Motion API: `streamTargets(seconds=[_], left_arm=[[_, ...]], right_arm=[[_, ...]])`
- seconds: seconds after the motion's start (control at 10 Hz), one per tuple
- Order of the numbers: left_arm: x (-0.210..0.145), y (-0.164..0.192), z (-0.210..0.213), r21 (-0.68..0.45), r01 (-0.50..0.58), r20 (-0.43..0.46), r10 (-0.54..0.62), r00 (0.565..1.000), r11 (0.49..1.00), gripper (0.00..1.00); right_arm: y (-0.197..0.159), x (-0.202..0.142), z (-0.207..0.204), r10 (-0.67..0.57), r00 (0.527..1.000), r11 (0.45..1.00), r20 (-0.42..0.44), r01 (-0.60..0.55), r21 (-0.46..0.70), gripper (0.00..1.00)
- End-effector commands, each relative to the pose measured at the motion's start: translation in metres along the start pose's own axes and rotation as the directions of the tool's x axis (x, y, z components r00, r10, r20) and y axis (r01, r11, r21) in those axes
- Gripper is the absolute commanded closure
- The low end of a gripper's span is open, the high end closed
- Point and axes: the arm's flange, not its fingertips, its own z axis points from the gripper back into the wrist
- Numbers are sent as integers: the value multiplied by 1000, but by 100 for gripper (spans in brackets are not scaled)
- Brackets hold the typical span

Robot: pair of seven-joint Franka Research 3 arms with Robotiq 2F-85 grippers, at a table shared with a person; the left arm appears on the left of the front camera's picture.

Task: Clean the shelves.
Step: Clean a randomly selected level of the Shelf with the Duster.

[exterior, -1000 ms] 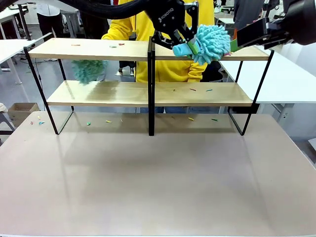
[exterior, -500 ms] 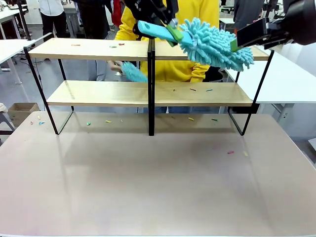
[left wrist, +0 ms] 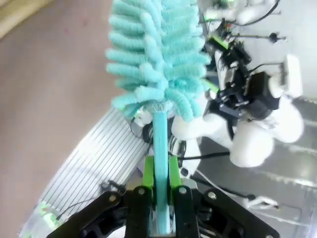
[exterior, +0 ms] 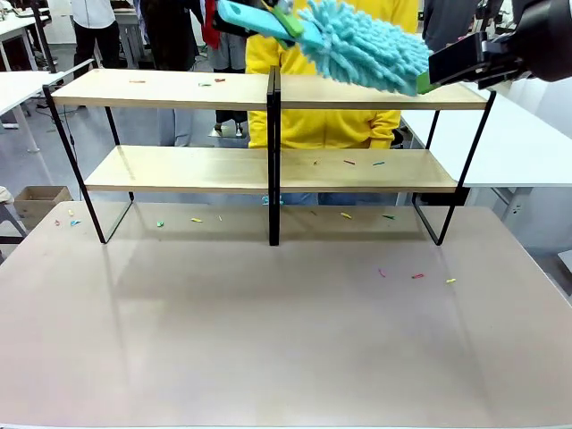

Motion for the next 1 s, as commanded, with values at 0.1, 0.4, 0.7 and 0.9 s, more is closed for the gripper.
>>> streamTargets(seconds=[0.1,0.4,0.7,0.9], left_arm=[[-103,46,87,-43,-22,245,32,969,999,87],[-255,111,182,-108,-120,616,161,771,987,87],[-412,159,233,-222,-182,882,277,382,958,87],[-486,197,246,-352,-215,912,386,139,911,87]], right_arm=[[-1,0,0,-3,1000,1000,0,3,2,0],[-1,0,0,-3,1000,1000,0,3,2,0],[-1,0,0,-3,1000,1000,0,3,2,0],[-1,0,0,-3,1000,1000,0,3,2,0]])
